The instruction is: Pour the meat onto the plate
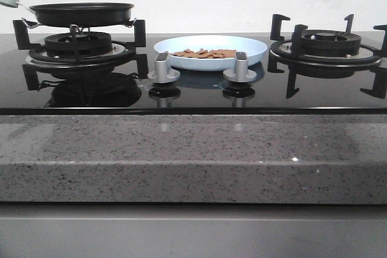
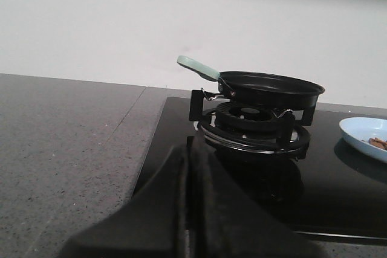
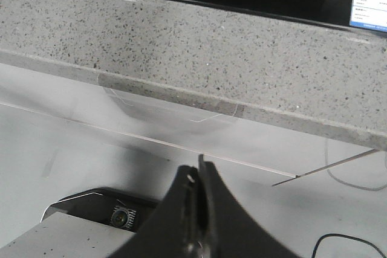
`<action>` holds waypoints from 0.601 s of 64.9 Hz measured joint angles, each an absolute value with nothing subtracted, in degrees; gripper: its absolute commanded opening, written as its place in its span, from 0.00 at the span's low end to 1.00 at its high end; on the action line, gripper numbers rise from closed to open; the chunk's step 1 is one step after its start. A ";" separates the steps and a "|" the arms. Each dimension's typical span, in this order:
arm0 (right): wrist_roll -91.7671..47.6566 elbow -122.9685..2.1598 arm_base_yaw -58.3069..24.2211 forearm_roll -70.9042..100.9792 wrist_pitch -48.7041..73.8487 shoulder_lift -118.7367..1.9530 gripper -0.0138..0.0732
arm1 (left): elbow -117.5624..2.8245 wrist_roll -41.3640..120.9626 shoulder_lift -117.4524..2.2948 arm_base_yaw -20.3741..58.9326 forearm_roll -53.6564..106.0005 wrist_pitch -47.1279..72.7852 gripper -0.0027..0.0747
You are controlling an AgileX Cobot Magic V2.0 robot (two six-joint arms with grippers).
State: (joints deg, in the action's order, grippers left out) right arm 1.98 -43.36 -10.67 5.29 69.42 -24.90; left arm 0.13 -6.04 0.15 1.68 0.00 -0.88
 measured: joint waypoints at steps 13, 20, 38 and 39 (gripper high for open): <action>1.98 -43.36 -10.67 5.29 69.42 -24.90 0.02 | 0.13 -6.04 0.15 1.68 0.00 -0.88 0.01; 1.98 -43.36 -10.67 5.29 69.42 -24.90 0.02 | 0.13 -6.04 0.15 1.68 0.00 -0.92 0.01; 0.82 -35.95 -8.23 2.73 56.03 -18.78 0.02 | 0.13 -6.04 0.15 1.68 0.00 -0.92 0.01; 0.50 -34.96 -7.87 2.73 54.47 -18.05 0.02 | 0.13 -6.04 0.15 1.68 0.00 -0.92 0.01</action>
